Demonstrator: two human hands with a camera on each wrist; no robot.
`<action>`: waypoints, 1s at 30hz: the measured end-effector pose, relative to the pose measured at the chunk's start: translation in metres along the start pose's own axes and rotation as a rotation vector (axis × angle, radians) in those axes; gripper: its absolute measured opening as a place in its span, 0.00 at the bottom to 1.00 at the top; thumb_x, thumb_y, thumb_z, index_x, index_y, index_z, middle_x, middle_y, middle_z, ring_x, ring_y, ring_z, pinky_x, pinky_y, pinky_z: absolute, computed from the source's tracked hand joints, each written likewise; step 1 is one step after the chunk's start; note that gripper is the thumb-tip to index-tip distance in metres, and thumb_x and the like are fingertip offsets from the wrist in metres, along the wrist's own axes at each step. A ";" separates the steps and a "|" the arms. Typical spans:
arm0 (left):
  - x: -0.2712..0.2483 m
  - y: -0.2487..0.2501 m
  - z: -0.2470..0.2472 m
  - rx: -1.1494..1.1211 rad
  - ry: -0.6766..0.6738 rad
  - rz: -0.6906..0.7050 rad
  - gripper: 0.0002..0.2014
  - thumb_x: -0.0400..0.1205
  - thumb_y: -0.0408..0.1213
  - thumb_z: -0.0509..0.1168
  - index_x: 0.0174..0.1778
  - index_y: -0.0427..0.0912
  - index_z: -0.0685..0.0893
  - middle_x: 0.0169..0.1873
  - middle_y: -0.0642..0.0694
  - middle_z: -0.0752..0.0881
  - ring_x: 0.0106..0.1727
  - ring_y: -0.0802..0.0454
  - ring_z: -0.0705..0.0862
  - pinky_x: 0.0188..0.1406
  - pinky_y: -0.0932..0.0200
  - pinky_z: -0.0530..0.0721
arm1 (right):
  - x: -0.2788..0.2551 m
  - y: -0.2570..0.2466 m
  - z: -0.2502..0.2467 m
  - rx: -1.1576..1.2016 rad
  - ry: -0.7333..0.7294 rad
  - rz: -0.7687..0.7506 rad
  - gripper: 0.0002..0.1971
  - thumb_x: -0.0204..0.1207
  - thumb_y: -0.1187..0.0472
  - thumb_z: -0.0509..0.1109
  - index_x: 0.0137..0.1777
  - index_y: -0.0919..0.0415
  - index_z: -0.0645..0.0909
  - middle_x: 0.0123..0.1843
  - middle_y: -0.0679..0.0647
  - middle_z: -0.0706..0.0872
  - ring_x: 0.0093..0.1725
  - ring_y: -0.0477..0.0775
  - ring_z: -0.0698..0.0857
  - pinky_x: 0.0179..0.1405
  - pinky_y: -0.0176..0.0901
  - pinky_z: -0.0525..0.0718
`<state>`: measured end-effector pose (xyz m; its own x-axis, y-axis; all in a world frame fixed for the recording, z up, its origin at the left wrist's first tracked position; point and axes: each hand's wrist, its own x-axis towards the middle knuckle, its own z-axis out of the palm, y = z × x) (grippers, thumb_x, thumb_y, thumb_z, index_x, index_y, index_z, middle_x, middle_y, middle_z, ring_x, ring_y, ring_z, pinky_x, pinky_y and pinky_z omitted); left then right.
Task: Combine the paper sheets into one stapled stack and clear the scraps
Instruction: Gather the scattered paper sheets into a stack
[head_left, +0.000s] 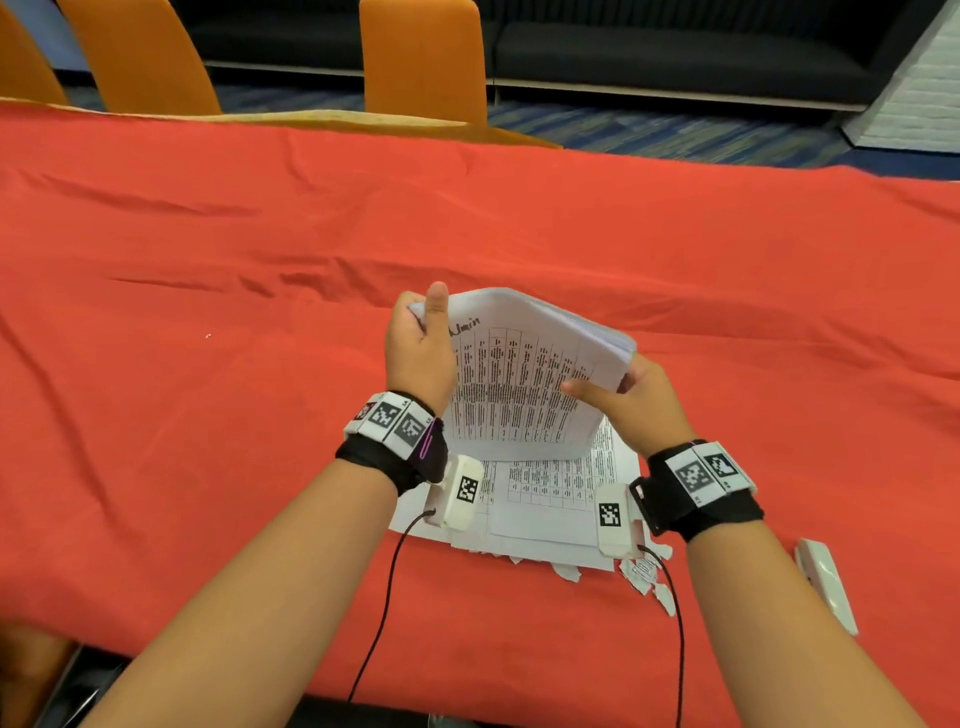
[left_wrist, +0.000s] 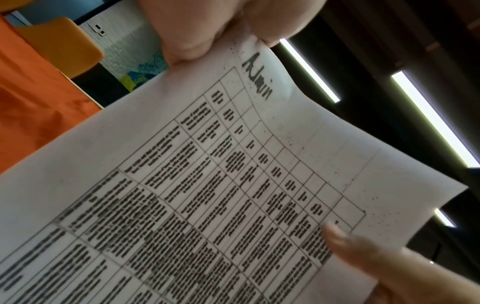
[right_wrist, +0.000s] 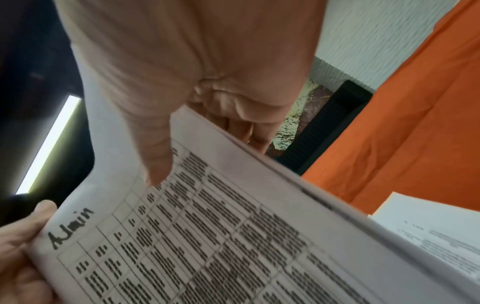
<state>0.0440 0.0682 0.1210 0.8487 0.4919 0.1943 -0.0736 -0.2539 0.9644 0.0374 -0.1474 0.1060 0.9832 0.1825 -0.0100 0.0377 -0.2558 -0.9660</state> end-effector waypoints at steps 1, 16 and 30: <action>0.002 0.003 0.000 -0.001 -0.003 0.005 0.18 0.86 0.50 0.55 0.32 0.48 0.62 0.27 0.54 0.65 0.25 0.62 0.64 0.24 0.68 0.67 | 0.003 0.003 0.002 -0.024 0.015 0.011 0.16 0.70 0.58 0.78 0.56 0.42 0.83 0.50 0.42 0.89 0.48 0.41 0.88 0.52 0.44 0.85; -0.044 -0.021 -0.010 -0.155 -0.137 0.073 0.40 0.63 0.73 0.61 0.58 0.44 0.63 0.45 0.52 0.73 0.39 0.62 0.76 0.38 0.70 0.78 | -0.011 0.033 0.028 0.195 0.163 0.188 0.04 0.73 0.60 0.75 0.46 0.51 0.87 0.53 0.55 0.91 0.55 0.56 0.88 0.59 0.58 0.85; -0.034 -0.031 -0.003 -0.192 -0.181 -0.072 0.11 0.81 0.36 0.65 0.55 0.58 0.79 0.52 0.51 0.88 0.54 0.53 0.87 0.56 0.53 0.85 | -0.005 0.025 0.005 0.334 0.187 0.057 0.07 0.76 0.62 0.73 0.49 0.49 0.88 0.52 0.47 0.92 0.57 0.51 0.89 0.61 0.51 0.84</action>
<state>0.0157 0.0614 0.0854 0.9340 0.3416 0.1049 -0.0924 -0.0525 0.9943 0.0321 -0.1502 0.0810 0.9988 -0.0072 -0.0490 -0.0484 0.0679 -0.9965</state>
